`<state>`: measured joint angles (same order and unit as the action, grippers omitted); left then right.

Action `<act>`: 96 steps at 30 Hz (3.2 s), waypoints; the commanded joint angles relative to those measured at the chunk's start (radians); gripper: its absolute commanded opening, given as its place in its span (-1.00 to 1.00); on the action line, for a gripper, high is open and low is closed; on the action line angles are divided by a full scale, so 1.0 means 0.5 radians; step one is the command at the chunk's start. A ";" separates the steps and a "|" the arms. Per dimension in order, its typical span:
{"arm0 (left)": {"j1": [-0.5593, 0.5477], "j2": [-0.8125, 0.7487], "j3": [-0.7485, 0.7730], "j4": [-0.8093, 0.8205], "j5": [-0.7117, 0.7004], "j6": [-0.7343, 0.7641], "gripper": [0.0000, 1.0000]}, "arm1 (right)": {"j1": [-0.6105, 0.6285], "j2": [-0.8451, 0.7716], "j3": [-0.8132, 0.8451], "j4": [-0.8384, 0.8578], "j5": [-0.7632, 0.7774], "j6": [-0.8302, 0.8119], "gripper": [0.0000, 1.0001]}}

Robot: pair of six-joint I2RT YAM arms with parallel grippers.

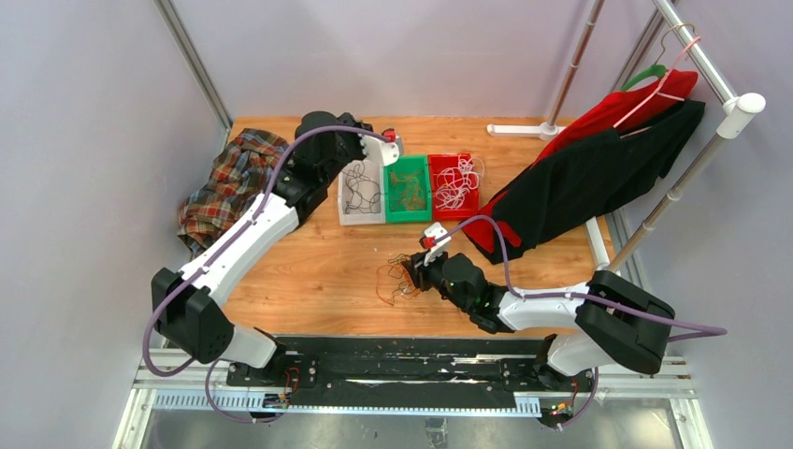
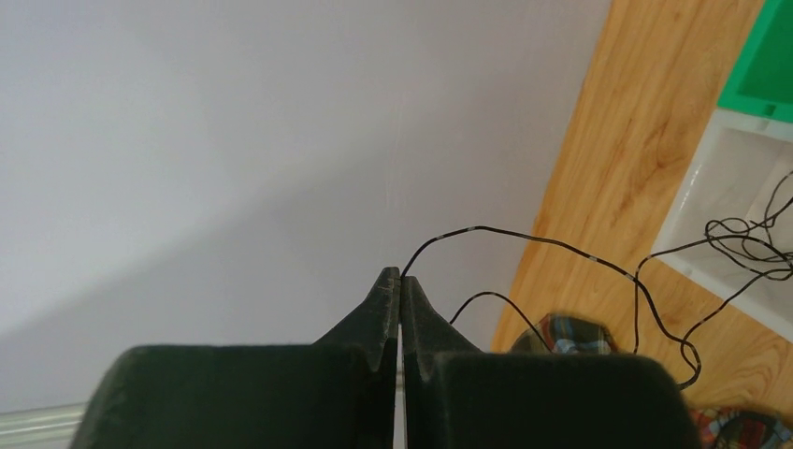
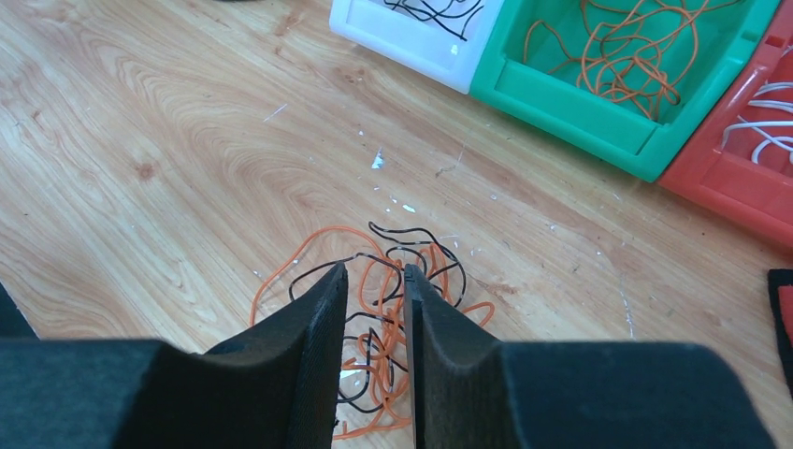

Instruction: Untangle the cables

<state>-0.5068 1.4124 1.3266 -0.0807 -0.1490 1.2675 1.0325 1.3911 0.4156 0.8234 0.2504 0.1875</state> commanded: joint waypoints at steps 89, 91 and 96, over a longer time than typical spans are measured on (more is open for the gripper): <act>-0.269 0.227 -0.296 -1.397 1.288 -1.450 0.69 | -0.034 -0.656 -0.207 -0.402 0.340 0.109 -0.30; -0.336 0.237 -0.396 -1.283 1.216 -1.450 0.72 | -0.034 -0.667 -0.209 -0.414 0.355 0.118 -0.30; -0.362 0.398 -0.393 -1.061 1.188 -1.541 0.79 | -0.037 -0.713 -0.227 -0.462 0.370 0.203 -0.30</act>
<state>-0.6868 1.5734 1.1145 -0.7509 0.4309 0.5434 1.0286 1.0637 0.3149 0.6094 0.4091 0.2363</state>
